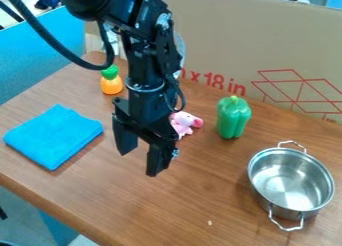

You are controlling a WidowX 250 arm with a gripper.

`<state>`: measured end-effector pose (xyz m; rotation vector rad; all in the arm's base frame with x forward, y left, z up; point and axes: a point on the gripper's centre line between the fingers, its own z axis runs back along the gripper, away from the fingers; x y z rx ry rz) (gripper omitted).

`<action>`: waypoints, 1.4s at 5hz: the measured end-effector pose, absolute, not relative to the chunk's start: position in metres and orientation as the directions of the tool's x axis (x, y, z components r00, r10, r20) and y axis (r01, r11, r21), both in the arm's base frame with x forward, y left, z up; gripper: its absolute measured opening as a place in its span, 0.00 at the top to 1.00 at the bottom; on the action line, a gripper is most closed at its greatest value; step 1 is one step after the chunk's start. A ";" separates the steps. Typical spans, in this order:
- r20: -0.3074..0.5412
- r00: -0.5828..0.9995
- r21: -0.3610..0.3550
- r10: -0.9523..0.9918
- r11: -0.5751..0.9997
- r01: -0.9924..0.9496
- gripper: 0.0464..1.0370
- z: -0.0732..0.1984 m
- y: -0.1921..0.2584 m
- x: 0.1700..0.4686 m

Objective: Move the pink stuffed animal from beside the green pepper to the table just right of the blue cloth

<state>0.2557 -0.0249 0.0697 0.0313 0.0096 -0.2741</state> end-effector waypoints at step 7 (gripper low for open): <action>0.140 0.971 0.087 -0.195 0.979 0.184 0.04 0.061 -0.004 0.349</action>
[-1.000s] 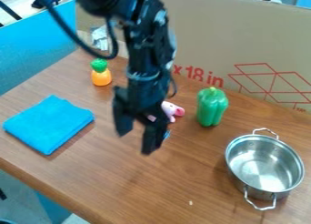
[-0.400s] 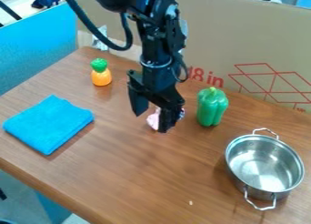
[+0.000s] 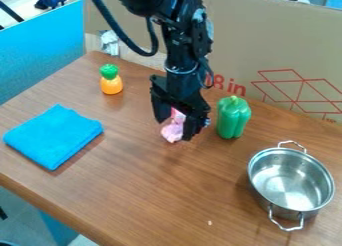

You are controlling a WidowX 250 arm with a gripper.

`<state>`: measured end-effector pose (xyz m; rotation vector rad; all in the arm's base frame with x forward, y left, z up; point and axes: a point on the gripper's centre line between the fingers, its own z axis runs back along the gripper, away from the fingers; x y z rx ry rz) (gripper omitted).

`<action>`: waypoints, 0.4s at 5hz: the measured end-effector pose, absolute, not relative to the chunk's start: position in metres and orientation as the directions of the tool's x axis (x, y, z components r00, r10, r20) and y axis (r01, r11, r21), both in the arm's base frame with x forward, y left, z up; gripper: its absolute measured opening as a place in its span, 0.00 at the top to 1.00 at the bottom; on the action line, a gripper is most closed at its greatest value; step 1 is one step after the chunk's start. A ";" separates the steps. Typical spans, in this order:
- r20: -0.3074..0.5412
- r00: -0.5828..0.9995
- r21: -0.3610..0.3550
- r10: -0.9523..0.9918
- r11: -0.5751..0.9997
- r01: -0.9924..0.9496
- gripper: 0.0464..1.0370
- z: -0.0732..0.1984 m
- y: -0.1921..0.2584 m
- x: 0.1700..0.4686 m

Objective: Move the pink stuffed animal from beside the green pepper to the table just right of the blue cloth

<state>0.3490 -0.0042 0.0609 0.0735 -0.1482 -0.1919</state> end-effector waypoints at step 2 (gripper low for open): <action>0.135 0.970 0.011 -0.202 0.979 0.202 0.04 0.045 0.001 0.364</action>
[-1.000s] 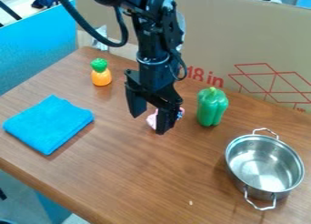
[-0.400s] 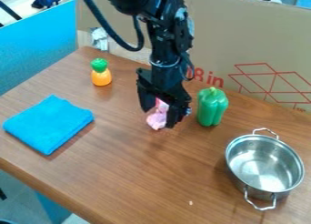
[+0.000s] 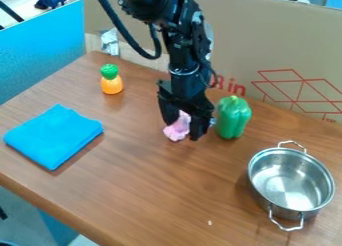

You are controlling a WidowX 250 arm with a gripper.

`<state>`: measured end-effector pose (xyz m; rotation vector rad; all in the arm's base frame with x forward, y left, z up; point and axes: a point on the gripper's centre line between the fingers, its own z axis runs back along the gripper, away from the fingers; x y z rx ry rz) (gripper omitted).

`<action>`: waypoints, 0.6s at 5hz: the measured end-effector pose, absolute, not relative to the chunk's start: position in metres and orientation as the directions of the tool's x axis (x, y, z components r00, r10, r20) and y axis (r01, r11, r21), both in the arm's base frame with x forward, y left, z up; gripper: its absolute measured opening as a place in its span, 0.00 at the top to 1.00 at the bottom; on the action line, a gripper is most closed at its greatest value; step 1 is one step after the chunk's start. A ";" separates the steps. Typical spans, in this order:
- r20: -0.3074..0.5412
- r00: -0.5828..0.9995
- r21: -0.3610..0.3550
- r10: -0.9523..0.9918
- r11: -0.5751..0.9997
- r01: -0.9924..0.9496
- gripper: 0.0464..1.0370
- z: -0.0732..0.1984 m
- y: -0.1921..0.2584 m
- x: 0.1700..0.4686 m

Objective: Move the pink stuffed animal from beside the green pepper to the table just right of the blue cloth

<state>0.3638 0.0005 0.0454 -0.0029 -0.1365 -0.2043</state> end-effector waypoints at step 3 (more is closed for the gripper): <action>0.111 0.982 0.054 -0.152 0.988 0.147 0.35 0.031 0.013 0.368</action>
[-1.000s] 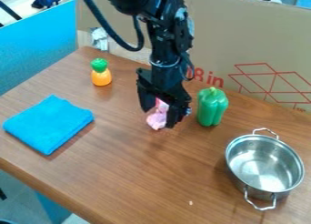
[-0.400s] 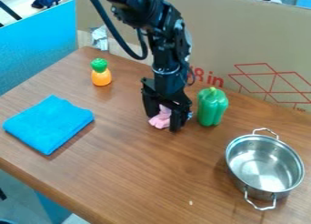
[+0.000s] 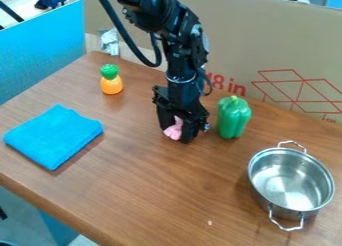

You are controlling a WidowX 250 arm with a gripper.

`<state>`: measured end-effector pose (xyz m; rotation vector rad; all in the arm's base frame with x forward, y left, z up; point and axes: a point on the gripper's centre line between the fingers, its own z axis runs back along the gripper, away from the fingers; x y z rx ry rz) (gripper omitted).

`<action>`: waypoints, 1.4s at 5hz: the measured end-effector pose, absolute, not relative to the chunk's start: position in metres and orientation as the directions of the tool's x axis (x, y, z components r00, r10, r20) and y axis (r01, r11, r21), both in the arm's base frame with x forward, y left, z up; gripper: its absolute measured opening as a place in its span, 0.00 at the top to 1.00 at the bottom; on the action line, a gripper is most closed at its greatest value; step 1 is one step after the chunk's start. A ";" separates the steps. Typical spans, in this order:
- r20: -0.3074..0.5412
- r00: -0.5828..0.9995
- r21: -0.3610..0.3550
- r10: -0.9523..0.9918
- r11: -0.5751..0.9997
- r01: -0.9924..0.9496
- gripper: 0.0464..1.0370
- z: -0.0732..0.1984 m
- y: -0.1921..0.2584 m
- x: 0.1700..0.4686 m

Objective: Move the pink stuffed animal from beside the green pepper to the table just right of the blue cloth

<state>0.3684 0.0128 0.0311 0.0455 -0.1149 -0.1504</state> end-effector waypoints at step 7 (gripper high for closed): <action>0.080 0.993 0.198 -0.086 0.978 0.069 0.77 0.047 0.069 0.214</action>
